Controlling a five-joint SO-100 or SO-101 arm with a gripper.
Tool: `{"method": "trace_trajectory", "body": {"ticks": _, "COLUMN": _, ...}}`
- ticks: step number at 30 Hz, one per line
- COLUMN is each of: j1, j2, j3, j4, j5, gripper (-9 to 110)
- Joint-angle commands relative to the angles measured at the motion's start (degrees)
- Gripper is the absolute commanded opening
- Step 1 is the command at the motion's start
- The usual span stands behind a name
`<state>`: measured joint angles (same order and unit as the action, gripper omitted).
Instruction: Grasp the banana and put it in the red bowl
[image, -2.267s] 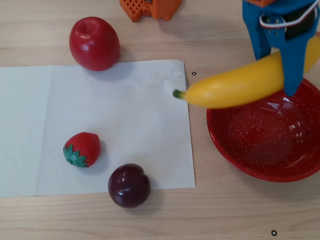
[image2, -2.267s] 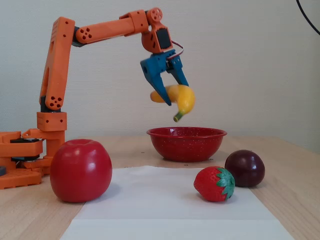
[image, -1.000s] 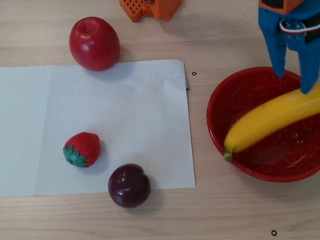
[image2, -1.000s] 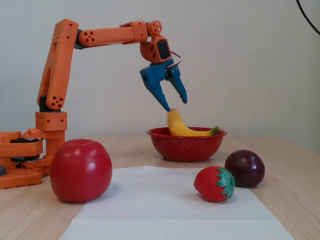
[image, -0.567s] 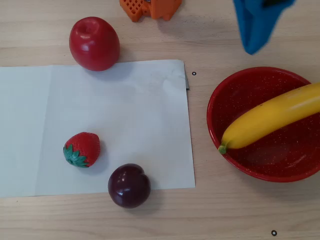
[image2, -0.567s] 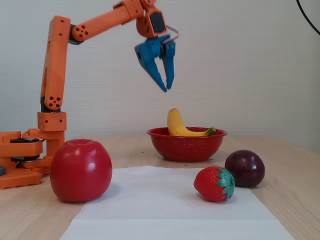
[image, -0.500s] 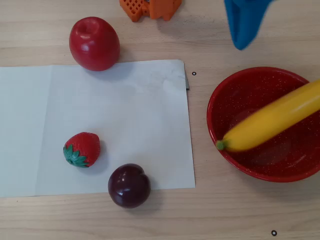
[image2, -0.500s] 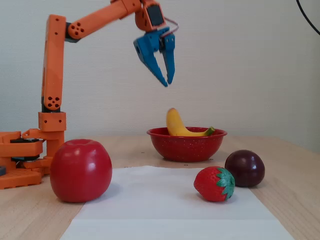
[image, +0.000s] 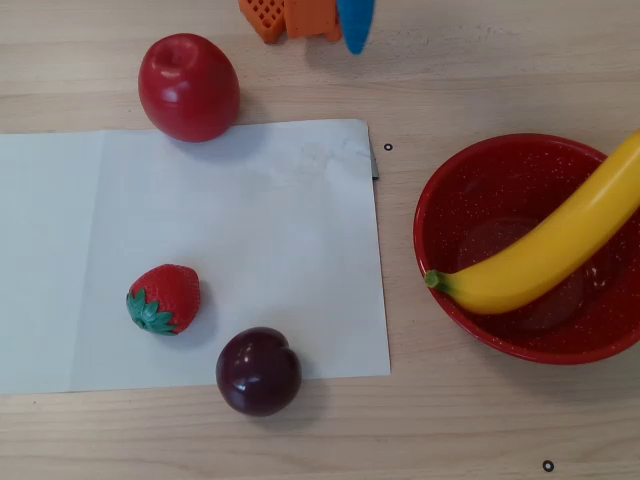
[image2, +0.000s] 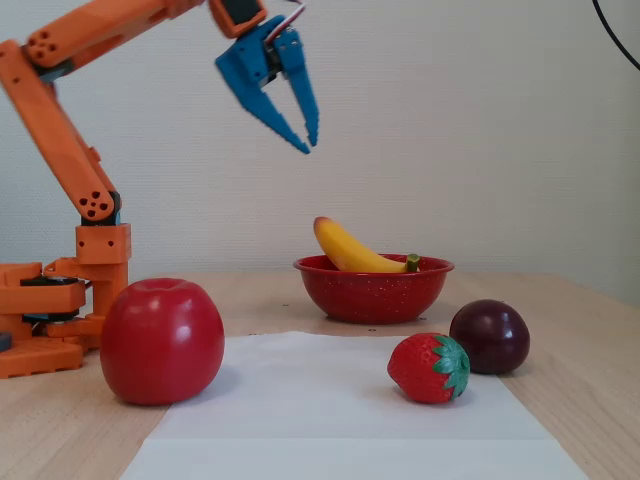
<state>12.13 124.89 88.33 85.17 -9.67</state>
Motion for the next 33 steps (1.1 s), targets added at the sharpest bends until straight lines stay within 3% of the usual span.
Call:
{"method": "trace_trajectory", "body": {"ticks": 1, "j1": -2.72, "j2": 7.03, "j3": 2.99, "j4": -4.48, "j5": 0.44, "gripper": 0}}
{"method": "trace_trajectory", "body": {"ticks": 19, "j1": -8.00, "j2": 41.13, "j3": 64.07, "j4": -50.36, "j5": -1.14, "gripper": 0}}
{"method": "trace_trajectory", "body": {"ticks": 33, "j1": -9.93, "j2": 57.92, "j3": 91.05, "j4": -64.78, "j5": -0.62, "gripper": 0}}
